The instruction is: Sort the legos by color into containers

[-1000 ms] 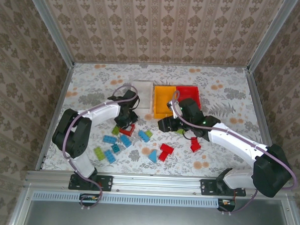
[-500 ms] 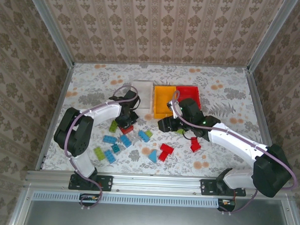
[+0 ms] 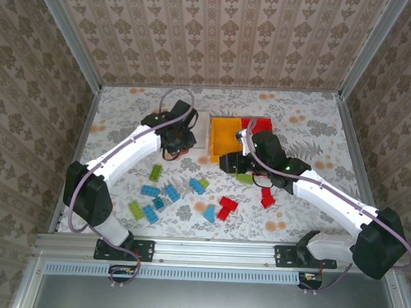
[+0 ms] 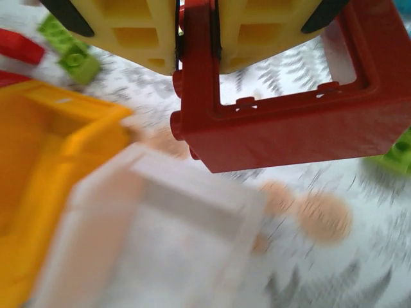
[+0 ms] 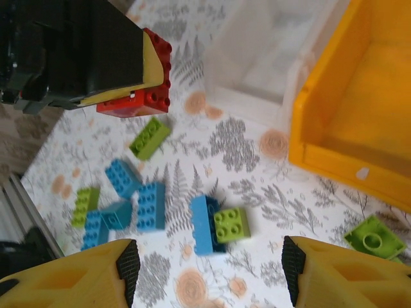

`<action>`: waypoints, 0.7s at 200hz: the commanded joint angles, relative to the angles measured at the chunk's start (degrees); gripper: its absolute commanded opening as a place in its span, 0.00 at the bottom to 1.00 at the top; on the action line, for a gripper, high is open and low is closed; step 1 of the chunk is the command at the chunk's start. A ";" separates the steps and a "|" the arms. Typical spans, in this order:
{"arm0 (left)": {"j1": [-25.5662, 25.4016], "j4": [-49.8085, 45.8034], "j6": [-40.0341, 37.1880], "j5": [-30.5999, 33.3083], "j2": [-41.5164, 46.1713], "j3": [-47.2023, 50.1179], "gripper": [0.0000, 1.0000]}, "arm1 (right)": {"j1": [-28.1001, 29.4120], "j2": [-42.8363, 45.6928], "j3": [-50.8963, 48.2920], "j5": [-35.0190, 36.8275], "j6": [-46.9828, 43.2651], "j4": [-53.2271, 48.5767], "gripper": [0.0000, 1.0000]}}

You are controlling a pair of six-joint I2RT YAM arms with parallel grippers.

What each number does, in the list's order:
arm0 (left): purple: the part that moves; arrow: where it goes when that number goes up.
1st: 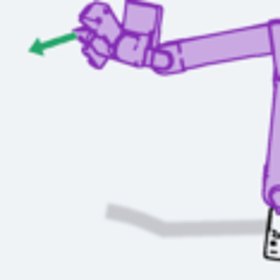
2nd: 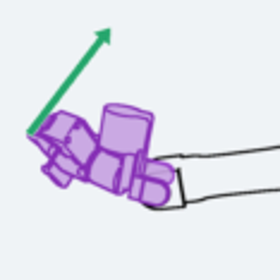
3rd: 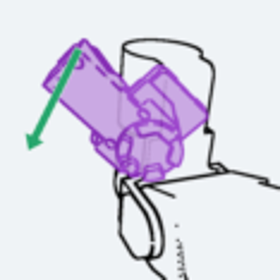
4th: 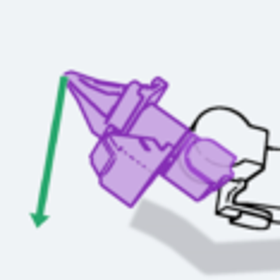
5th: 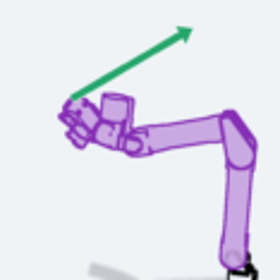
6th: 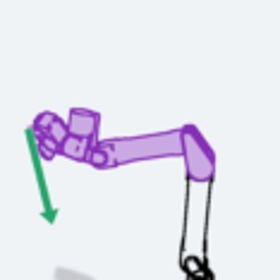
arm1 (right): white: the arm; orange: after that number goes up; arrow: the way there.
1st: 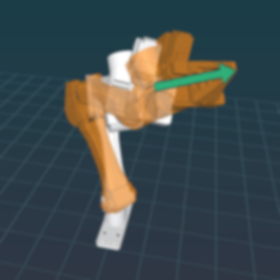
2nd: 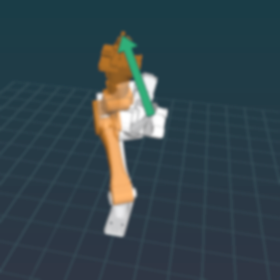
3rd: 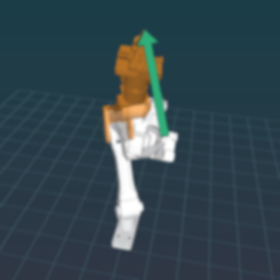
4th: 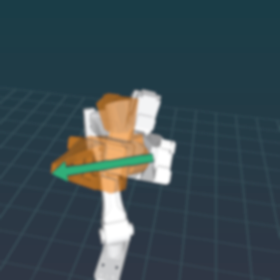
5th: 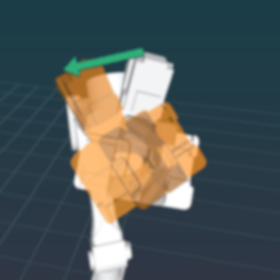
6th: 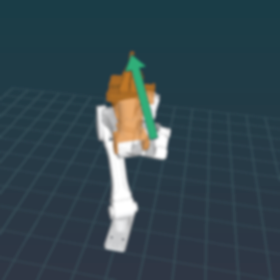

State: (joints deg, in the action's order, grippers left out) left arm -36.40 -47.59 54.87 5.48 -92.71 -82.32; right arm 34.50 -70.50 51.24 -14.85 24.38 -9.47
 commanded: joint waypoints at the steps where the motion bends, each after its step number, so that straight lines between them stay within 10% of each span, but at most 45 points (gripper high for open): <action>1: 2.53 -0.74 -11.81 -2.89 -5.94 -6.83 0.18 | -1.24 -0.42 3.80 2.22 3.82 3.09 0.63; 140: 8.10 4.00 -25.34 -16.00 -35.46 -31.91 0.25 | -2.51 -3.68 7.84 8.29 8.33 2.60 0.63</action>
State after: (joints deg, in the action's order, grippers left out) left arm -29.15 -44.53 31.00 -8.64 -126.76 -112.71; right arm 32.56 -75.02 59.42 -7.81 31.55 -6.24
